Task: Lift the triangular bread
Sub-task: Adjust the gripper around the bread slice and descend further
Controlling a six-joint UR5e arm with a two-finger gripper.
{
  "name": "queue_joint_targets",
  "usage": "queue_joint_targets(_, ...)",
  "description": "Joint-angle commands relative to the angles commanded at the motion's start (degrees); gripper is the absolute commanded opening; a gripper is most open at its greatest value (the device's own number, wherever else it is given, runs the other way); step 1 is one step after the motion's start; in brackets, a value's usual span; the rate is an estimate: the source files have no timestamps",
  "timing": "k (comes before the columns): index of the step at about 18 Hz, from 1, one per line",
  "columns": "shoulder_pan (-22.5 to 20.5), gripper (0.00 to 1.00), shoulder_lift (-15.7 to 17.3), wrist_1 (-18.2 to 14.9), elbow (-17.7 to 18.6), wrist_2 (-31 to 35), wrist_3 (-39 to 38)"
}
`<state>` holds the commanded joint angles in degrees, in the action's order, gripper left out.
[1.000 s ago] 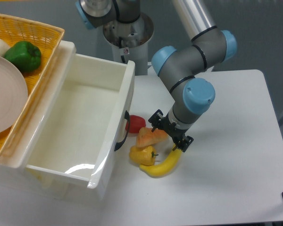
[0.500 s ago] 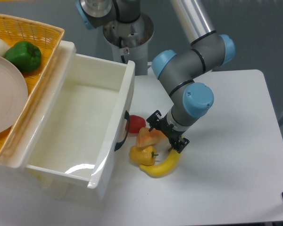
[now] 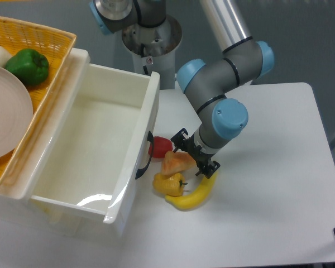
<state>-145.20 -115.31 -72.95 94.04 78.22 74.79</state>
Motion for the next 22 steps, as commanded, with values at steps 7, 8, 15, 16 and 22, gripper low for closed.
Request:
queue_joint_targets(7,0.53,1.00,-0.70,0.18,0.79,-0.09,0.35)
queue_joint_targets(8,0.53,1.00,-0.79,0.18,0.88,-0.09,0.35)
queue_joint_targets(15,0.70,0.62,-1.14,0.35,0.70,0.00,-0.26)
queue_joint_targets(16,0.62,0.57,-1.14,0.35,0.53,0.00,-0.35)
queue_joint_targets(22,0.62,0.22,-1.94,0.53,-0.52,-0.09,-1.06)
